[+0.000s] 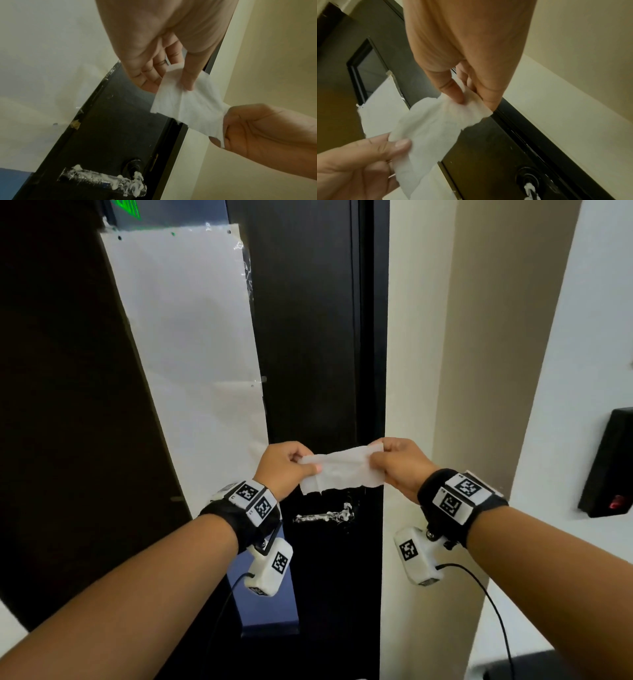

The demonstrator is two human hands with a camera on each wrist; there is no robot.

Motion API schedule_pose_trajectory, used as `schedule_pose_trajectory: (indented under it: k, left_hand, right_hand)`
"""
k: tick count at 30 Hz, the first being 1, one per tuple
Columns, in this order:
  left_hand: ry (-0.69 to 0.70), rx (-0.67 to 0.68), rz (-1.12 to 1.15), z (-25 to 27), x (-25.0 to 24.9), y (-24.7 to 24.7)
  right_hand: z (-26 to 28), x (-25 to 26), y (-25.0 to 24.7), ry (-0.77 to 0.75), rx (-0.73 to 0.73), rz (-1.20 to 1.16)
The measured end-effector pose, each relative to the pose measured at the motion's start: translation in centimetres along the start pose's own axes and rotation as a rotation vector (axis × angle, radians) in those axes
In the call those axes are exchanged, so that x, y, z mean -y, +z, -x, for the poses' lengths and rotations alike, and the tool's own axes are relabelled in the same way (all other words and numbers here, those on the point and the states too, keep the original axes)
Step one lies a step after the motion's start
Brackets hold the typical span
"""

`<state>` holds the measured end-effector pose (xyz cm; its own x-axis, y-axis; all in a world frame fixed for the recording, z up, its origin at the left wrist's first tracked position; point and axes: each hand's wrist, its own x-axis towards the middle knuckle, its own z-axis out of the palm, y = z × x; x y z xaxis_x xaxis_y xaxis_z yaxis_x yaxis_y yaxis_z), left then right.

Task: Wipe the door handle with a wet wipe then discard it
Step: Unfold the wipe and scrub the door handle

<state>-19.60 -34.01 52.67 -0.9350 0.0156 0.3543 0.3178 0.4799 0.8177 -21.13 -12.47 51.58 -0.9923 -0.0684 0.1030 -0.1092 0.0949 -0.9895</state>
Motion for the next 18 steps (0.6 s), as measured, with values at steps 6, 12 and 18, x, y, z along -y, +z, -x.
schedule_pose_trajectory:
  k: [6,12,18]
  left_hand:
    - [-0.030,0.064,-0.011,-2.7,2.6,2.2]
    - [-0.024,0.121,-0.045,-5.1,5.2,2.8]
    - [0.030,0.170,-0.126,-7.3,7.2,3.2]
  right_hand:
    - [-3.4,-3.2,0.5,0.110,0.095,-0.040]
    - [-5.8,-4.1,1.3,0.056,0.196,0.269]
    - [-7.7,-4.6,2.0,0.071,0.286,0.449]
